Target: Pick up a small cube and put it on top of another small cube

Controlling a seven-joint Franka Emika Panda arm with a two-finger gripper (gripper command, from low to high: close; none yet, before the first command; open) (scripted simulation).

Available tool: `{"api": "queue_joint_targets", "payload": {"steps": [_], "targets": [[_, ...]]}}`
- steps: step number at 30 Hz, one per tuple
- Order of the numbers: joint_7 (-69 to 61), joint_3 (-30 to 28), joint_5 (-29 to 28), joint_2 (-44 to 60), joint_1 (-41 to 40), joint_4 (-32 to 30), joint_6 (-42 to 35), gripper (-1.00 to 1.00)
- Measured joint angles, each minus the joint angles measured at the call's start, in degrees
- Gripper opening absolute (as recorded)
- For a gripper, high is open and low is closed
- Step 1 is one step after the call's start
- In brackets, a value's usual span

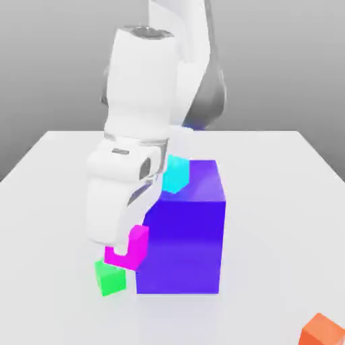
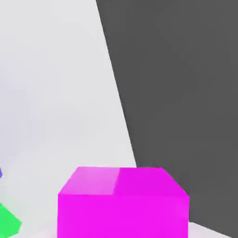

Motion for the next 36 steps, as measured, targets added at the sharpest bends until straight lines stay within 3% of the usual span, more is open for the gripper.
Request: {"api": "queue_joint_targets", "payload": {"steps": [10, 36], "targets": [[-30.4, -9.1, 6.2, -1.9, -0.7, -10.4, -0.8, -1.00], [-43.5, -7.3, 23.1, 12.5, 1.9, -11.0, 11.8, -1.00]]}}
